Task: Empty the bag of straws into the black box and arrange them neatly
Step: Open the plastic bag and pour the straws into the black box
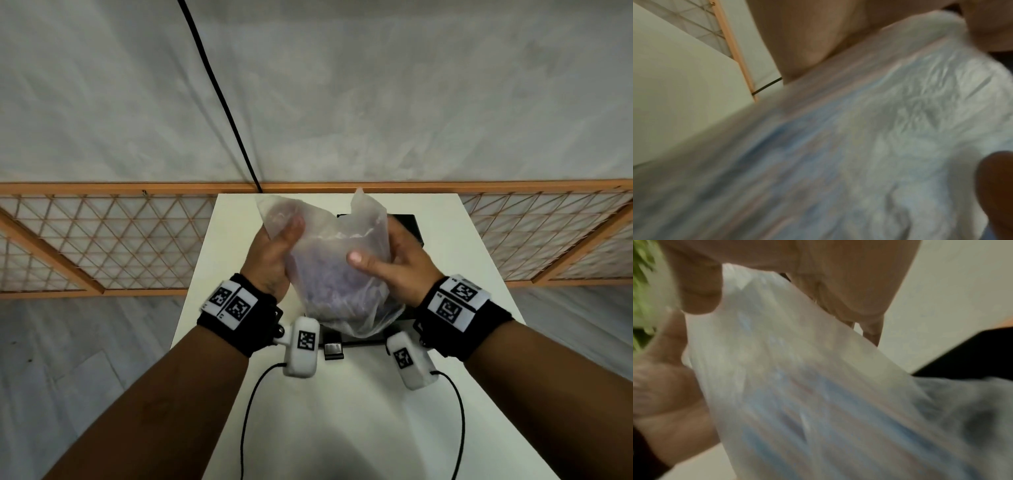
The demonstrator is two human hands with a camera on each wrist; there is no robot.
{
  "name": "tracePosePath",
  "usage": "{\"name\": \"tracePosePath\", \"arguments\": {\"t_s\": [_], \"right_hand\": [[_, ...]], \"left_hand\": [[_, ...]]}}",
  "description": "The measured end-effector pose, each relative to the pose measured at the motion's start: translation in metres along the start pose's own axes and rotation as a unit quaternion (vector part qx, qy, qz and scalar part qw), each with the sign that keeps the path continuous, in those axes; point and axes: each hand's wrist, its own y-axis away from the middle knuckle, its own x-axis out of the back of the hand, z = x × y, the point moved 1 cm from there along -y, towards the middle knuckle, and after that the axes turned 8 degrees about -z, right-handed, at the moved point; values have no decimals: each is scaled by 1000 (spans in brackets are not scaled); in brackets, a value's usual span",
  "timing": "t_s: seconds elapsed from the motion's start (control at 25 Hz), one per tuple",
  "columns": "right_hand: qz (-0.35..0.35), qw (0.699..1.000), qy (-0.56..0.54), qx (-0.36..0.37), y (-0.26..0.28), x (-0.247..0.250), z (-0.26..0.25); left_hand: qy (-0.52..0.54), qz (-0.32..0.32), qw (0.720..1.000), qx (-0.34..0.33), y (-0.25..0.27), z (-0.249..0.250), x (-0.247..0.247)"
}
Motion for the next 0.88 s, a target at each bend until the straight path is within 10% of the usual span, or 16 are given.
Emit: {"name": "tracePosePath", "arguments": {"t_s": [0.24,0.44,0.88], "right_hand": [[71,986,134,64,-24,8,-25],[100,981,133,104,-30,5,-34],[44,941,303,143,-34,11,-69]], "left_hand": [[-22,60,997,-49,-8,24,-3],[-25,84,995,56,7,-1,10],[0,114,990,82,2,-9,11]]}}
